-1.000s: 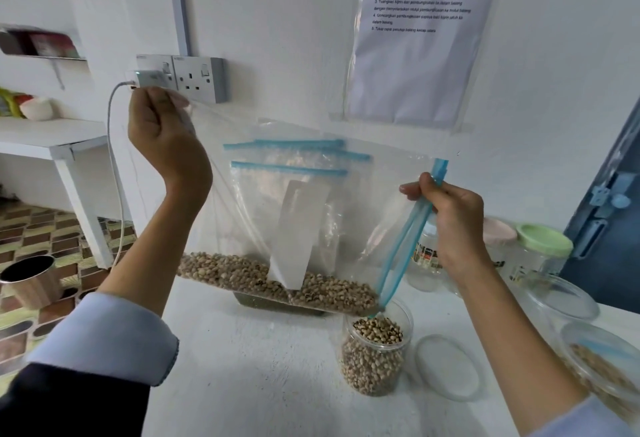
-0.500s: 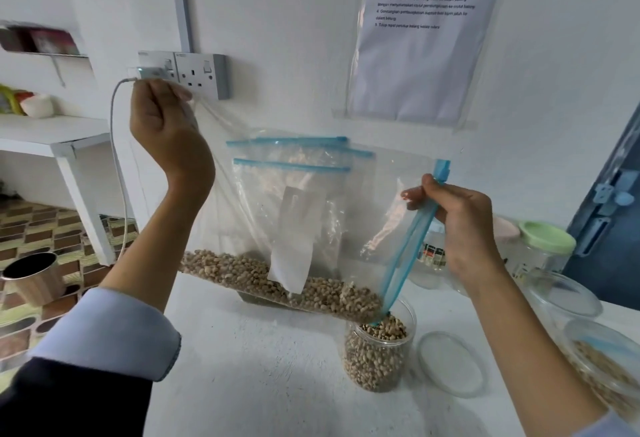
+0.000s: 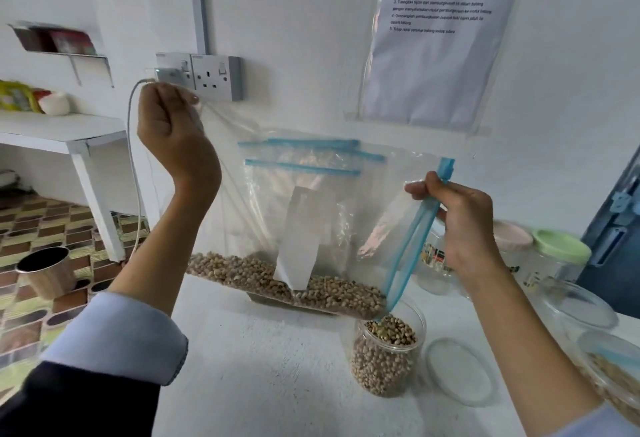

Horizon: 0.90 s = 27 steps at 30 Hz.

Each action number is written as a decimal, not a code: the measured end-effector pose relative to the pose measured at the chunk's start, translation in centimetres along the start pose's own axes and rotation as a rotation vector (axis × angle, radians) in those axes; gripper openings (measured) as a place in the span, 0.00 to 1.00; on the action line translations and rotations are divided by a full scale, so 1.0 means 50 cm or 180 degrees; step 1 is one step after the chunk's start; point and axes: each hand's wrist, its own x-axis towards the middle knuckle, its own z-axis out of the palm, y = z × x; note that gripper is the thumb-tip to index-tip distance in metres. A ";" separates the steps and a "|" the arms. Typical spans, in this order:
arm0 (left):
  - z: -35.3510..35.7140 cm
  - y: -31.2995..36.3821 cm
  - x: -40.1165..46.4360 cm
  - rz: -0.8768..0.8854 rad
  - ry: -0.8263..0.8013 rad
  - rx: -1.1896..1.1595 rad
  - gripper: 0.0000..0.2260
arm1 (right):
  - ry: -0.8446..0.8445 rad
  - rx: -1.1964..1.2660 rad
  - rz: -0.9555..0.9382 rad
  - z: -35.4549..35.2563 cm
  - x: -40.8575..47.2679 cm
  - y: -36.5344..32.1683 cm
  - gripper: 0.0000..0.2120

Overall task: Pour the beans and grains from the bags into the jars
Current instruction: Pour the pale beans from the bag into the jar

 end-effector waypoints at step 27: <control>0.015 -0.005 -0.013 -0.0193 0.0087 -0.0005 0.12 | 0.0070 0.0236 -0.0208 -0.028 -0.018 0.006 0.18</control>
